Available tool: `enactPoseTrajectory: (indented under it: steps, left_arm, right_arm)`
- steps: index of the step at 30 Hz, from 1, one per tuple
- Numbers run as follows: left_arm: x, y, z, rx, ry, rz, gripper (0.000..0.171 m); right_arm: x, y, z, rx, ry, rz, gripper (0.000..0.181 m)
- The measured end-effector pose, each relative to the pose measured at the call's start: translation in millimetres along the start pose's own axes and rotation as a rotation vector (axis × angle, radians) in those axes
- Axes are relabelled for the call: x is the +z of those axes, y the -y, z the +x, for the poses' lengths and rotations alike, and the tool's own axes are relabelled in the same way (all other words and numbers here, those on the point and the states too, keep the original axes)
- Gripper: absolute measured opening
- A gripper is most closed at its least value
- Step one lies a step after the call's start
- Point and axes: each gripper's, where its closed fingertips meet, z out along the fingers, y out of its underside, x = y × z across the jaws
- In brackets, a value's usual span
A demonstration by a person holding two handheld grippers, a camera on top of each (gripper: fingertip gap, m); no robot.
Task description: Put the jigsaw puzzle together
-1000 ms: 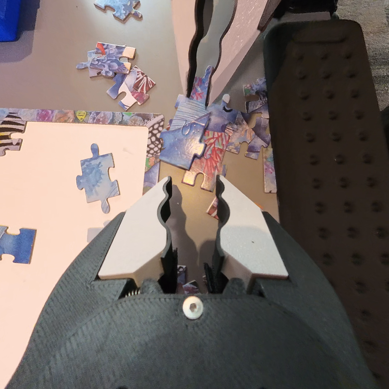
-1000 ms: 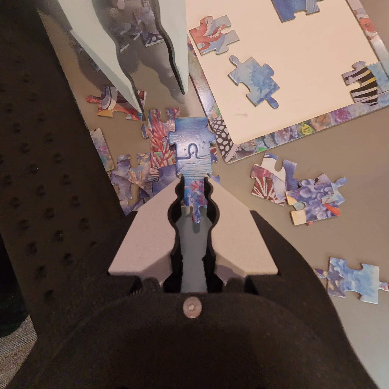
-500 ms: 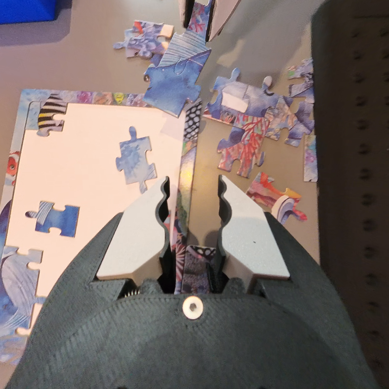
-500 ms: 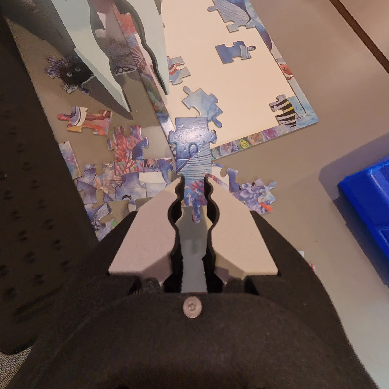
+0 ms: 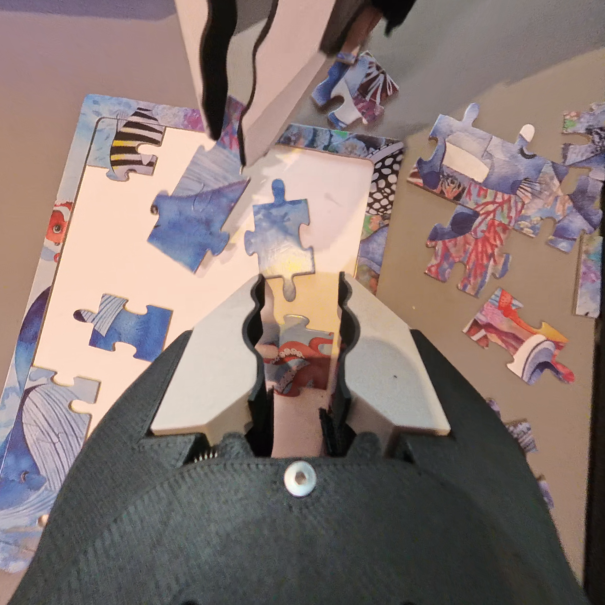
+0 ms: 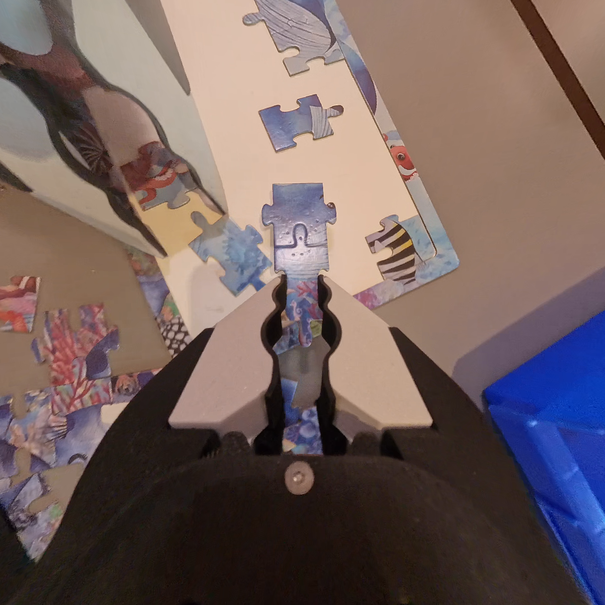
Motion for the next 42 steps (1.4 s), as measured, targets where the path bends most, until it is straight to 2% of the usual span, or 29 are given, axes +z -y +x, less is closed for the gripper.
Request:
enactPoseTrajectory:
  steps: [2, 6, 9, 11, 15, 20, 22, 27, 33, 37, 41, 42]
  left_arm:
    - [2.1, 2.2, -2.0, -0.001, 0.005, 0.002, 0.043]
    - [3.6, 2.9, 2.0, 0.004, -0.024, 0.019, 0.032]
    - [1.9, 1.2, 2.1, 0.016, -0.027, 0.013, 0.025]
    - [-0.7, 0.3, -1.1, 0.02, -0.013, 0.007, 0.03]
    - [-1.9, 2.9, -3.5, 0.003, -0.022, 0.006, 0.035]
    - [2.9, -0.3, -2.2, -0.007, -0.025, -0.008, 0.017]
    - [3.9, 0.3, -2.5, -0.003, -0.011, -0.001, 0.006]
    - [4.0, 1.5, -1.2, 0.032, 0.019, 0.013, 0.005]
    - [-8.2, 6.5, -11.7, 0.051, 0.071, 0.03, 0.002]
    - [-16.5, 2.6, -26.7, 0.023, 0.102, 0.034, 0.0]
    - [-15.5, -2.0, -27.9, 0.016, 0.091, 0.01, 0.0]
    - [-14.9, -0.3, -25.1, 0.011, 0.076, 0.014, 0.005]
  right_arm:
    - [8.5, 1.7, 4.2, -0.012, 0.005, -0.023, 0.016]
    - [23.0, 6.7, 11.3, -0.009, 0.045, -0.033, 0.017]
    - [30.6, 7.1, 13.2, 0.01, 0.068, -0.034, 0.033]
    - [24.0, 6.5, 14.9, 0.0, 0.059, -0.019, 0.034]
    - [2.0, 6.7, -2.5, -0.043, 0.17, 0.04, 0.025]
    - [2.4, -7.2, -23.3, -0.103, 0.265, -0.005, 0.019]
    - [8.0, -10.9, -25.3, -0.121, 0.263, -0.024, 0.02]
    - [7.5, -15.5, -22.0, -0.135, 0.264, -0.002, 0.023]
    - [-16.9, -22.8, -2.1, -0.08, 0.216, 0.03, 0.022]
    - [-37.2, -45.8, 10.4, -0.048, 0.147, -0.037, 0.026]
    - [-55.4, -66.7, 14.6, -0.011, 0.079, -0.074, 0.027]
    - [-60.2, -71.3, 15.0, 0.001, 0.064, -0.077, 0.028]
